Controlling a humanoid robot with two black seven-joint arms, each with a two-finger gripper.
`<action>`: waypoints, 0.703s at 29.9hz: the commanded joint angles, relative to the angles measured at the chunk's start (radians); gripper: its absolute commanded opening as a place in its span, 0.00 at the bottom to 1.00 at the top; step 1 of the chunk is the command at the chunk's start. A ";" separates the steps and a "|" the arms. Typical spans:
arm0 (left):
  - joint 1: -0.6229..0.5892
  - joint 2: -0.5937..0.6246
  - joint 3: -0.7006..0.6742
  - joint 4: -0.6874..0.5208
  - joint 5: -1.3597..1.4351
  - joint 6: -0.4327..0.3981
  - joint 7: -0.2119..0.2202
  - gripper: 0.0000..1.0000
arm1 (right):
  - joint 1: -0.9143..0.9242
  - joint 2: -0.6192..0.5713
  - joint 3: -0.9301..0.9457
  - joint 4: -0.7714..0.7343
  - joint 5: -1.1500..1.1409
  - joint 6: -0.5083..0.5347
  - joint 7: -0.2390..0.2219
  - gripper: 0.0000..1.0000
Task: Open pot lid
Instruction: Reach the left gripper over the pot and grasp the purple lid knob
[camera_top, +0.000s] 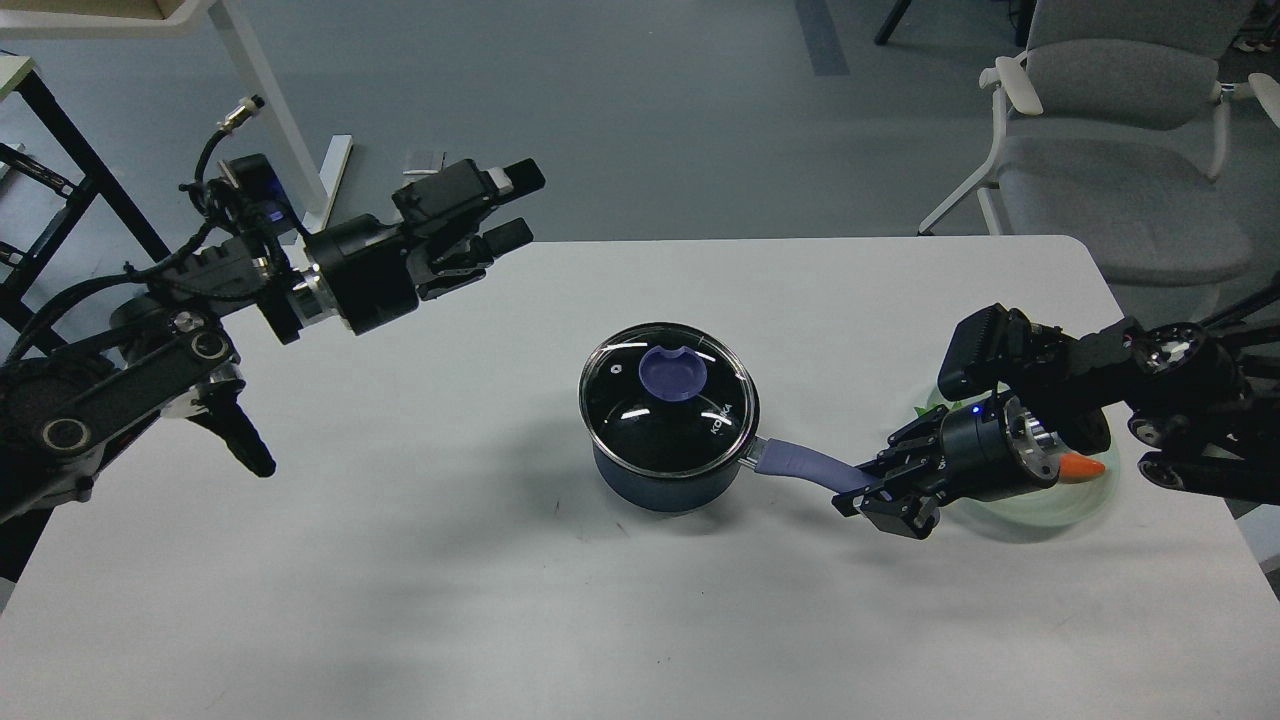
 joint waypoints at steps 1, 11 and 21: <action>-0.058 -0.051 0.012 -0.001 0.329 0.093 0.000 0.99 | 0.000 0.000 -0.001 0.000 0.003 0.000 0.000 0.32; -0.201 -0.184 0.358 0.064 0.660 0.363 0.000 0.99 | 0.001 0.000 -0.004 0.001 0.006 0.000 0.000 0.32; -0.195 -0.241 0.397 0.170 0.769 0.407 0.000 0.99 | 0.001 0.000 -0.004 0.001 0.006 0.000 0.000 0.33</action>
